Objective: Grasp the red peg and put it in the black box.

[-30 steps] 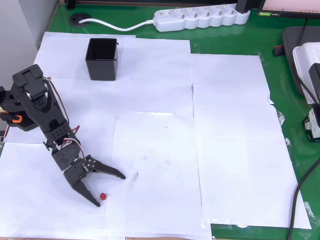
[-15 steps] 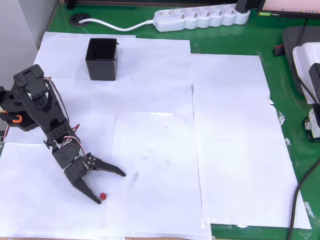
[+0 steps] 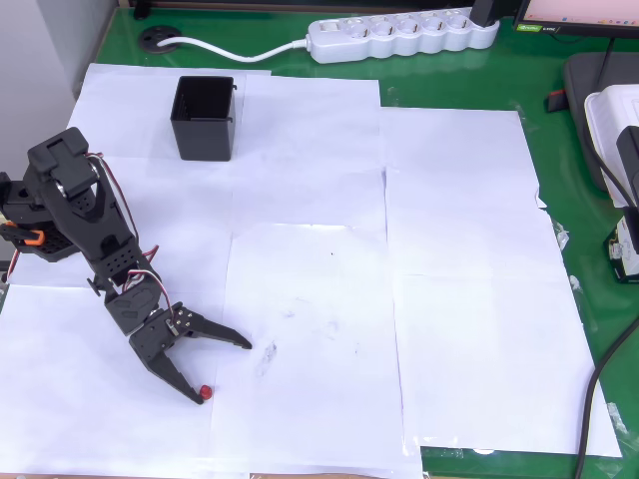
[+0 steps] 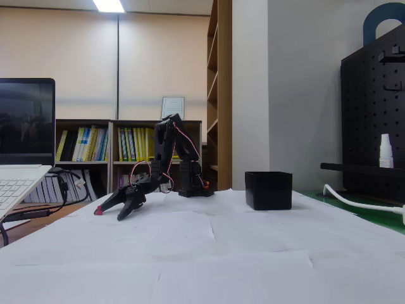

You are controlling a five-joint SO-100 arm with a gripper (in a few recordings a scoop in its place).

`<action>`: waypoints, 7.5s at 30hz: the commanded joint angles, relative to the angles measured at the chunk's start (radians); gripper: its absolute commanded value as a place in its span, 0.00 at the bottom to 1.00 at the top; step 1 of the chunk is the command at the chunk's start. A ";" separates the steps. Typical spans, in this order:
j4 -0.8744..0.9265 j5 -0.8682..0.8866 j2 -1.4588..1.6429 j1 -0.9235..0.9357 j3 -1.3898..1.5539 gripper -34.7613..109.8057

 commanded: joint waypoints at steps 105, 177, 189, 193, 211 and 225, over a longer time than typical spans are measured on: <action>-0.252 0.012 0.061 -0.025 -0.179 0.37; 0.351 0.164 -0.690 -0.253 -0.160 0.24; 1.787 0.396 -1.235 -0.854 0.574 0.24; 2.168 0.486 -1.218 -1.058 0.838 0.24; 2.617 0.974 -0.772 -1.497 1.002 0.24; 2.652 1.029 -0.555 -1.597 1.100 0.24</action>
